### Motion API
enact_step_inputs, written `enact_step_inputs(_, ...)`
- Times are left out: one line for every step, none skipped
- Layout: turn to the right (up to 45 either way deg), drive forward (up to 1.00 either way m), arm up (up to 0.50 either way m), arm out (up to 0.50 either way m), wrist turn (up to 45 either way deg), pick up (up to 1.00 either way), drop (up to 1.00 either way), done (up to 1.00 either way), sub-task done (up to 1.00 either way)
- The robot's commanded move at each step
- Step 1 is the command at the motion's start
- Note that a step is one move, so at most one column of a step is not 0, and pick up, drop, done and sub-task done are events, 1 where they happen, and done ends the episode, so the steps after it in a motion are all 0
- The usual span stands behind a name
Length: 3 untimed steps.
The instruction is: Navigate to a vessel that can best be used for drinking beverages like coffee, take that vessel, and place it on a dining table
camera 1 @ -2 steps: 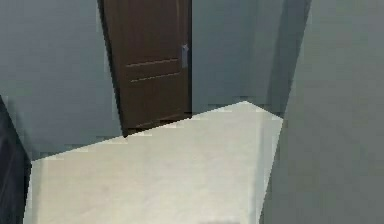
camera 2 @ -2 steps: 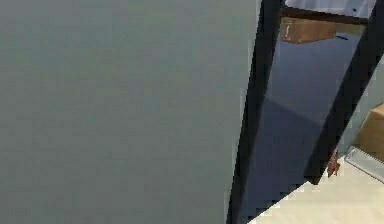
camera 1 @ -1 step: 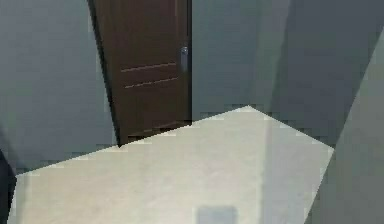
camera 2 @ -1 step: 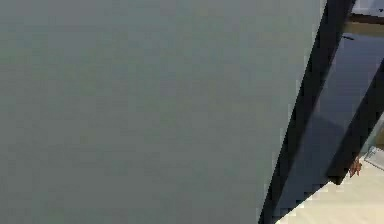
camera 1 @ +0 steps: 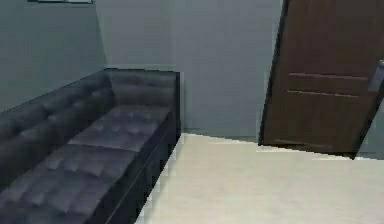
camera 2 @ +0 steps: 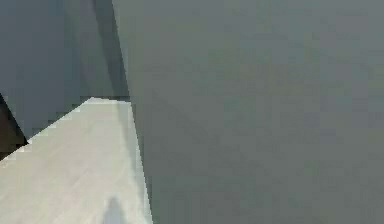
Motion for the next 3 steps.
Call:
enact_step_inputs(-45.0,0.0,0.0,0.0,0.0,0.0,0.0,0.0,0.0)
enact_step_inputs(-30.0,0.0,0.0,0.0,0.0,0.0,0.0,0.0,0.0)
enact_step_inputs(0.0,0.05,0.0,0.0,0.0,0.0,0.0,0.0,0.0)
